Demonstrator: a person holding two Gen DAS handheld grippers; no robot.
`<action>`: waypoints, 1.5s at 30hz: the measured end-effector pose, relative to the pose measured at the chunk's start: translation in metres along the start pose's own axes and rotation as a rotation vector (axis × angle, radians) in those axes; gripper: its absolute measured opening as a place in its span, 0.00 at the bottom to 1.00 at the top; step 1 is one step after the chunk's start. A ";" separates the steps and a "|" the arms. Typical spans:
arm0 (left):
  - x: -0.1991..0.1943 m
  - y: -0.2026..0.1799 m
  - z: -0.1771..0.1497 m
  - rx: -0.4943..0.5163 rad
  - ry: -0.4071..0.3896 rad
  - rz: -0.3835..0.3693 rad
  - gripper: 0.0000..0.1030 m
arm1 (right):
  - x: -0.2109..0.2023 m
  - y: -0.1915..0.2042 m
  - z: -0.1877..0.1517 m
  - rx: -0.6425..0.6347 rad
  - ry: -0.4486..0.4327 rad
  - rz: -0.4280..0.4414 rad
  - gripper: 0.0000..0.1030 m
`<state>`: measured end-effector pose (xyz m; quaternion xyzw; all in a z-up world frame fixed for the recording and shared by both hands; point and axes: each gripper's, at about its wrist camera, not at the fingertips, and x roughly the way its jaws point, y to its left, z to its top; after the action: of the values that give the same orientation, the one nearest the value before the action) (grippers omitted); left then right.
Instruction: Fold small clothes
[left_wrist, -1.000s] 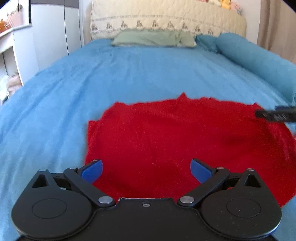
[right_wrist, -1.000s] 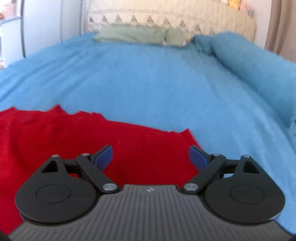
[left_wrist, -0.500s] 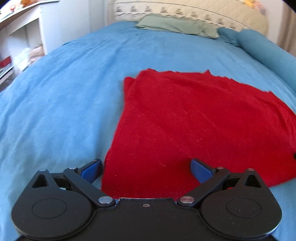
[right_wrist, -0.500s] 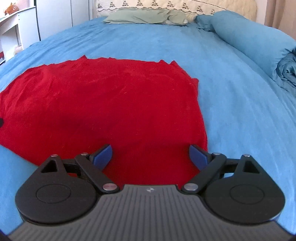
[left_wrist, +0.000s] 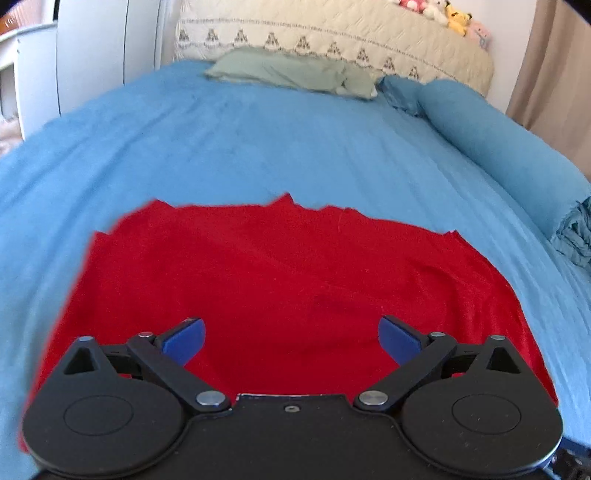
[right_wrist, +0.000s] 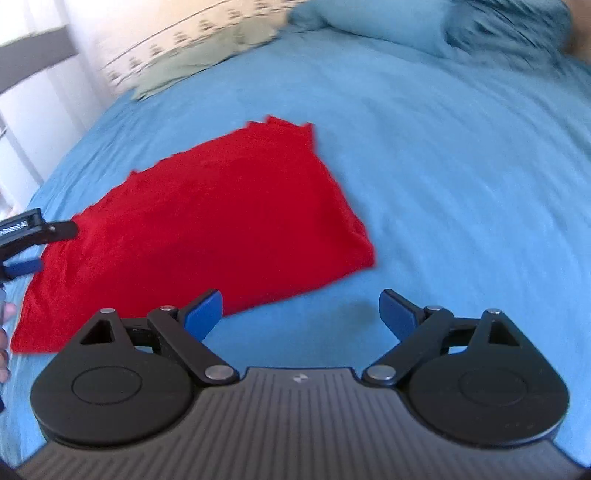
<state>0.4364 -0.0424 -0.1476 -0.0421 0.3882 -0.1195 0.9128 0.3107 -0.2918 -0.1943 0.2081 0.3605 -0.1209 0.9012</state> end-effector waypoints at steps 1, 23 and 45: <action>0.006 -0.002 0.001 0.001 0.005 0.007 0.96 | 0.000 -0.005 -0.003 0.029 -0.007 0.013 1.00; 0.070 -0.018 0.006 0.107 0.168 0.180 1.00 | 0.024 -0.042 0.008 0.375 -0.134 0.069 0.22; -0.061 0.215 -0.054 -0.110 0.190 0.132 0.92 | 0.079 0.273 -0.029 -0.253 0.252 0.709 0.20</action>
<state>0.3963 0.1821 -0.1787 -0.0548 0.4808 -0.0412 0.8741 0.4503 -0.0428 -0.1903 0.2202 0.3862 0.2698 0.8542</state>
